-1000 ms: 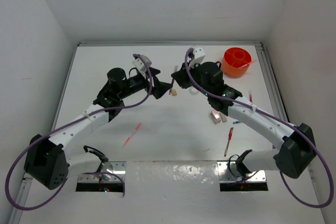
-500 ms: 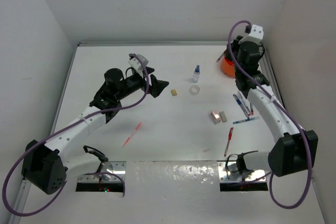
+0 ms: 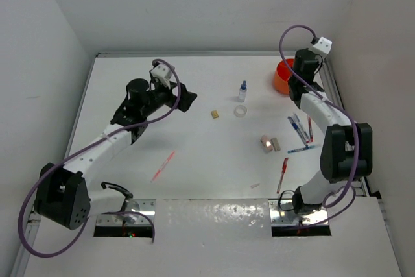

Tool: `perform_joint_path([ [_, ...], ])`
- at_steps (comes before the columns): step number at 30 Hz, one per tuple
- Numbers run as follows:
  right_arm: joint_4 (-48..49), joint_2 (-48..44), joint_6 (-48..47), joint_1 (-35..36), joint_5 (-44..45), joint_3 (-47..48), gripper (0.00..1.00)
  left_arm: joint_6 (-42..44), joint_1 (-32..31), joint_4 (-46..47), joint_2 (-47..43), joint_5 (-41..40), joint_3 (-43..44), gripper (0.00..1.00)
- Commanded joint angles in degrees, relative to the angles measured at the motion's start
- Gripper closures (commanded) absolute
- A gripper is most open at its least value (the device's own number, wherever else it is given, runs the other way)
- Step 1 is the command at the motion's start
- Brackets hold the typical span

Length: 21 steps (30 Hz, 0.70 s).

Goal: Sort the stationery into containers
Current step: Place the pen in the storage box.

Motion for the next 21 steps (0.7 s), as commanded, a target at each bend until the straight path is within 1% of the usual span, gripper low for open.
perform_joint_path([
  [1, 6.0, 1.9, 1.2, -1.7, 2.7, 2.8, 1.00, -0.5, 1.6, 1.9, 2.5, -0.5, 3.9, 0.01],
  [9, 8.3, 7.4, 2.1, -3.3, 2.0, 4.3, 1.00, -0.3, 2.2, 2.6, 9.1, 0.7, 8.6, 0.01],
  [10, 8.4, 7.8, 1.8, -5.0, 2.1, 4.4, 1.00, -0.1, 2.3, 2.6, 9.8, 0.7, 9.7, 0.01],
  [14, 15.4, 9.5, 0.5, -5.1, 0.9, 1.8, 1.00, 0.7, 2.5, 2.7, 11.9, 0.5, 11.6, 0.01],
  [18, 13.5, 11.2, 1.8, -5.2, 1.6, 2.2, 1.00, 1.1, 2.5, 2.6, 13.8, 0.4, 13.2, 0.01],
  [21, 14.8, 12.2, 2.6, -5.3, 1.3, 0.5, 1.00, 1.3, 2.6, 2.7, 14.7, 0.4, 14.2, 0.01],
])
